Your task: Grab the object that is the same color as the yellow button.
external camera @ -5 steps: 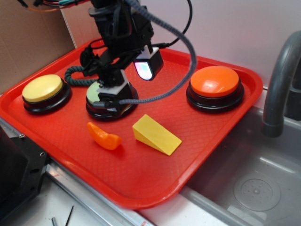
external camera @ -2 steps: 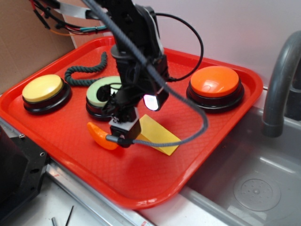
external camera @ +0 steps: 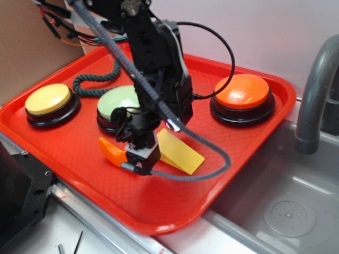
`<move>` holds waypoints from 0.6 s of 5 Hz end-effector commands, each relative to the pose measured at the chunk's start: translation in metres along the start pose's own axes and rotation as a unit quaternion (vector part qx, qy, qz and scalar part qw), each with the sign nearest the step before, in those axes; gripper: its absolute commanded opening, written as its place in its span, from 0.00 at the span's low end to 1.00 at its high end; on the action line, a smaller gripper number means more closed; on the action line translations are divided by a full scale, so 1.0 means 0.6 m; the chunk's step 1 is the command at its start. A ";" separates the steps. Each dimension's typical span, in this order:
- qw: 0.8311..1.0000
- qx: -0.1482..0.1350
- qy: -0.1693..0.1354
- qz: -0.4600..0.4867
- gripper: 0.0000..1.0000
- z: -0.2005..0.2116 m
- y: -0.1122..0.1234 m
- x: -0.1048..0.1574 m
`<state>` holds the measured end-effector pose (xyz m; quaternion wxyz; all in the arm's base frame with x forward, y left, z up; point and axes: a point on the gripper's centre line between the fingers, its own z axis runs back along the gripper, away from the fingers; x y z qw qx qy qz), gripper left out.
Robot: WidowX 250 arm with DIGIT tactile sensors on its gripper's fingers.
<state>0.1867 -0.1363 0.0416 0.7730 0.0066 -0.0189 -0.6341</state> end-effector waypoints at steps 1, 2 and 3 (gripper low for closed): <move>1.000 -0.012 -0.012 -0.003 1.00 -0.031 -0.001 -0.008; 1.000 -0.019 -0.017 -0.007 1.00 -0.043 0.009 -0.011; 1.000 -0.016 -0.015 -0.008 1.00 -0.038 0.009 -0.010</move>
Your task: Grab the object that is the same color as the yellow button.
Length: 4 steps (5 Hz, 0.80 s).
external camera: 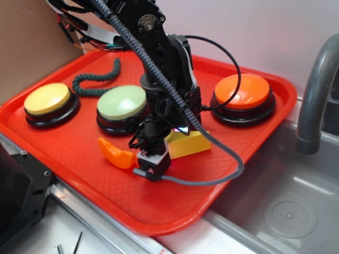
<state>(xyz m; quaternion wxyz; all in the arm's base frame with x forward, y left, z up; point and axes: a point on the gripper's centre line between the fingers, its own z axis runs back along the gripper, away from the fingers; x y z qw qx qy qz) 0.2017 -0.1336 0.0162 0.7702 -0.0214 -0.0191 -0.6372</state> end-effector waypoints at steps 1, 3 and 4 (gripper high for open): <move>1.000 0.011 -0.001 0.002 0.00 0.003 -0.015 -0.011; 1.000 0.004 -0.004 0.029 0.00 0.018 -0.020 -0.018; 0.996 0.023 -0.023 0.088 0.00 0.044 -0.029 -0.031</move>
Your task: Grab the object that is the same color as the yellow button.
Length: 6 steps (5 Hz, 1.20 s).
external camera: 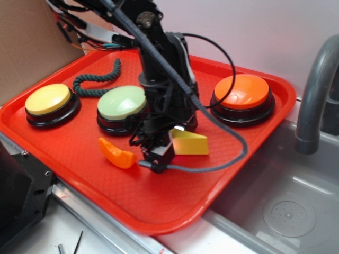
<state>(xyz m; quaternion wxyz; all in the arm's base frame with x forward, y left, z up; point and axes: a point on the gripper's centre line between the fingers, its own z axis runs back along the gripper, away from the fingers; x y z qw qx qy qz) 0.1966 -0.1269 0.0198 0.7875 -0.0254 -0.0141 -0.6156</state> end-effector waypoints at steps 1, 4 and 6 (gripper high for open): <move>0.994 0.039 -0.052 0.087 0.00 0.069 -0.025 -0.028; 0.980 0.020 -0.086 0.178 0.00 0.204 -0.004 0.062; 0.945 0.046 -0.122 0.301 0.00 0.255 -0.062 0.068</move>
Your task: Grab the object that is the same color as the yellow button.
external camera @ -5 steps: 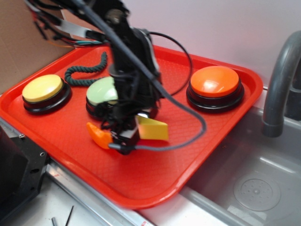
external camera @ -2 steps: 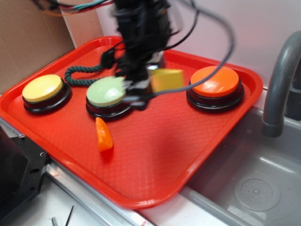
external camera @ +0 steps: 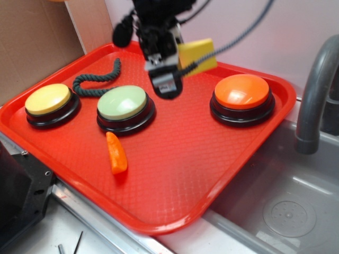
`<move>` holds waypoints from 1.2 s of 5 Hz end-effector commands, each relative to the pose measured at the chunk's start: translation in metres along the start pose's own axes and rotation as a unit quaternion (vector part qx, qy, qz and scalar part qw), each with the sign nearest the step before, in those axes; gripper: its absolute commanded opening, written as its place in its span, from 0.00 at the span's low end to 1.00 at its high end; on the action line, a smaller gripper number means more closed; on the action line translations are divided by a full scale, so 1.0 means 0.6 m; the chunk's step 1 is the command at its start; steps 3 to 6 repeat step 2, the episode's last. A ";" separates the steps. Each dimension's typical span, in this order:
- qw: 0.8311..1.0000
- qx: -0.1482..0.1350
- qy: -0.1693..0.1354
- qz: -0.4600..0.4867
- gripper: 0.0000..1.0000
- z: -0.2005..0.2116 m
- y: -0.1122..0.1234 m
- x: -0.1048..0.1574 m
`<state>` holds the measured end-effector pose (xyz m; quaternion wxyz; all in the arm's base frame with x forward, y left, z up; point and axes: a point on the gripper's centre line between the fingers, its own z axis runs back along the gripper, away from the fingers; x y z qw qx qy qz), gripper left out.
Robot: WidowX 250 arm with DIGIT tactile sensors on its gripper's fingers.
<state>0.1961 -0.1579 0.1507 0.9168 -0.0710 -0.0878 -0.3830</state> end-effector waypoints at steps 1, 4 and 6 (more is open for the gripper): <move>0.997 0.032 -0.019 0.075 0.00 0.046 -0.056 -0.003; 0.995 0.018 -0.007 0.099 0.00 0.029 -0.052 -0.007; 0.995 0.018 -0.007 0.099 0.00 0.029 -0.052 -0.007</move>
